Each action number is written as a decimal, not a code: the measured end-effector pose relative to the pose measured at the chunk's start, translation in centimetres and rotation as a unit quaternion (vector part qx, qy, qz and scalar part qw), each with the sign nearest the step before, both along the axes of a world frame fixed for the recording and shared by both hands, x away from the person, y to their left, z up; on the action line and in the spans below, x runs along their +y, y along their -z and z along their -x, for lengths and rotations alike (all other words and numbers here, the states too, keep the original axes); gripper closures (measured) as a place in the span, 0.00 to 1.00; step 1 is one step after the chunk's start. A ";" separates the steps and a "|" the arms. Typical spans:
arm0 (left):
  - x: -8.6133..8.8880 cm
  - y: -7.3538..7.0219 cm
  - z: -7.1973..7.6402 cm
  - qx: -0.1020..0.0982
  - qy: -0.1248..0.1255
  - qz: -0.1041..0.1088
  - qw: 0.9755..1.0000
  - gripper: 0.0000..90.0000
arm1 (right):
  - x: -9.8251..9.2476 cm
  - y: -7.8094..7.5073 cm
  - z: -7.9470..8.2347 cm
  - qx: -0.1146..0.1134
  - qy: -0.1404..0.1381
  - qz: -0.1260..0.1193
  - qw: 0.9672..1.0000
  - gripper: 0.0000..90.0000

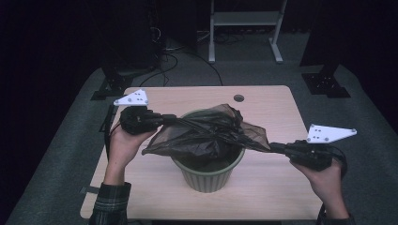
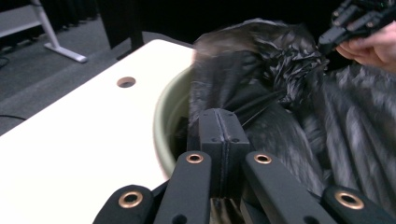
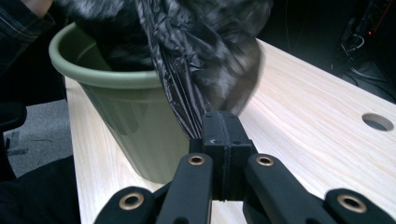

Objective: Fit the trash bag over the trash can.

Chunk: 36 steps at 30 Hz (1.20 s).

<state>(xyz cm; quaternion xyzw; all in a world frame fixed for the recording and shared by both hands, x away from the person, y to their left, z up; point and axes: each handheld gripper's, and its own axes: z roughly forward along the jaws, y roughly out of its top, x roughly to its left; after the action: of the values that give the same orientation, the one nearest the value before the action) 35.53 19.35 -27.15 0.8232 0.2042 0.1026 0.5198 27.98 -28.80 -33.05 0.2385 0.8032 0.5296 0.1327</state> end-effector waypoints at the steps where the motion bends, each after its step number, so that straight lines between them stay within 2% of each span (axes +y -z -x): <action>1: 0.4 0.0 0.0 0.000 -0.004 0.003 1.000 1.00 | -0.2 0.1 0.1 0.001 0.003 0.001 1.000 1.00; 5: 1.6 0.3 0.1 -0.003 -0.025 0.003 1.000 1.00 | -0.9 0.9 0.2 0.017 0.012 0.011 1.000 1.00; 9: 2.5 0.9 -0.2 0.001 -0.037 0.005 0.999 1.00 | -1.2 2.6 0.0 0.049 0.012 0.026 0.998 1.00; 11: 2.6 1.0 -0.3 -0.001 -0.038 0.003 0.999 1.00 | -1.1 2.8 -0.1 0.050 0.015 0.025 0.998 0.87; 13: 2.6 1.1 -0.3 -0.003 -0.037 0.005 0.999 1.00 | -1.3 2.2 -0.2 0.042 0.017 0.014 0.999 0.83; 14: 2.6 1.1 -0.3 -0.003 -0.036 0.004 0.999 1.00 | -1.5 1.7 -0.2 0.032 0.024 0.005 0.999 0.82; 18: 2.4 1.2 -0.4 -0.004 -0.034 0.003 0.999 1.00 | -1.3 -0.8 -0.6 0.005 0.023 -0.021 1.000 0.78; 21: 2.4 1.2 -0.4 -0.004 -0.034 0.006 0.999 1.00 | -0.1 -2.6 -1.7 -0.009 0.018 -0.018 1.000 0.76; 26: 2.3 1.2 -0.5 -0.004 -0.032 0.006 0.999 1.00 | 1.9 -4.7 -3.1 -0.024 0.007 -0.023 0.999 0.72; 29: 2.3 1.3 -0.6 -0.003 -0.032 0.007 0.999 1.00 | 3.5 -5.5 -3.9 -0.019 -0.007 -0.015 1.000 0.70; 33: 2.4 1.3 -0.5 -0.004 -0.033 0.009 0.999 1.00 | 5.5 -4.8 -5.5 0.011 -0.028 -0.001 1.000 0.66; 36: 2.5 1.3 -0.5 -0.004 -0.034 0.010 0.999 1.00 | 6.1 -4.3 -5.8 0.017 -0.029 0.004 0.999 0.66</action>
<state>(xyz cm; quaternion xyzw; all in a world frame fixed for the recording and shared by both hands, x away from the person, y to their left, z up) 36.08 21.84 -28.45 0.8102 0.2306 0.1216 0.5250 33.79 -22.66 -28.76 0.2233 0.8143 0.5256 0.1042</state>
